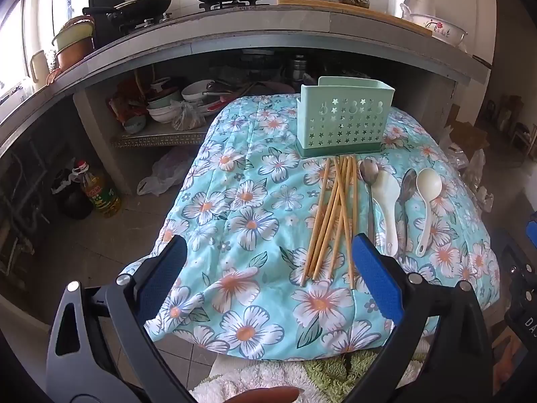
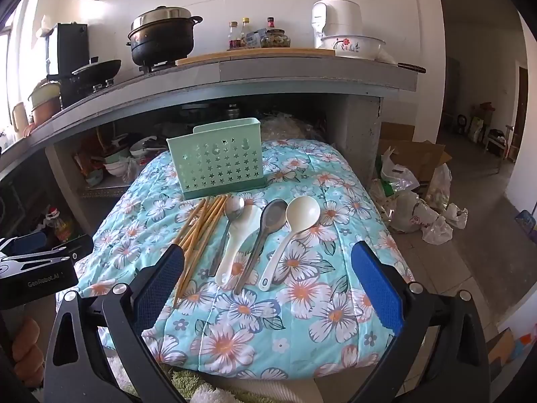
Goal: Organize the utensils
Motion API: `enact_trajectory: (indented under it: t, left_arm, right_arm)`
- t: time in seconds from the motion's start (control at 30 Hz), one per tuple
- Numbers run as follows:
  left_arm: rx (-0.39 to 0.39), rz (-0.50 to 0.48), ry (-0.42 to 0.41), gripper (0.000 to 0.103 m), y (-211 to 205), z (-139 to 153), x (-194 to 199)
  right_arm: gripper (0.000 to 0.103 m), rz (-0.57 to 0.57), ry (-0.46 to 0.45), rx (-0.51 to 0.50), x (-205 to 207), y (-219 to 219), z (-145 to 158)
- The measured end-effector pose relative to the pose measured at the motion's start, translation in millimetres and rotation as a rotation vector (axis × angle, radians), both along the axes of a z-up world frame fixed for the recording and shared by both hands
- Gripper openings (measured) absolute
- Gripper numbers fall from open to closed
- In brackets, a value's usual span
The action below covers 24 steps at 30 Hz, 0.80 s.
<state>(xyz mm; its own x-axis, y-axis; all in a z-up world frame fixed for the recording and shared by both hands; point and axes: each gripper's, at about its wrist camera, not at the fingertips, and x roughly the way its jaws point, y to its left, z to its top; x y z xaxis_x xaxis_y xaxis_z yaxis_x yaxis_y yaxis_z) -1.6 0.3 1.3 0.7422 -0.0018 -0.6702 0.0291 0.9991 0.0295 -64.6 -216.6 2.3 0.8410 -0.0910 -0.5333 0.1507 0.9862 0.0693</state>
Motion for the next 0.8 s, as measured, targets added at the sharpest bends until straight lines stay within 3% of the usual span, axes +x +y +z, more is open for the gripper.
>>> enact_trajectory:
  t: [0.07, 0.8]
  left_arm:
    - [-0.004, -0.002, 0.036, 0.095, 0.8, -0.7, 2.8]
    - [-0.005, 0.001, 0.032, 0.095, 0.8, -0.5, 2.1]
  right_arm:
    - [0.097, -0.004, -0.008, -0.004, -1.7, 0.2, 0.6]
    - [0.097, 0.009, 0.012, 0.003, 1.5, 0.9, -1.6]
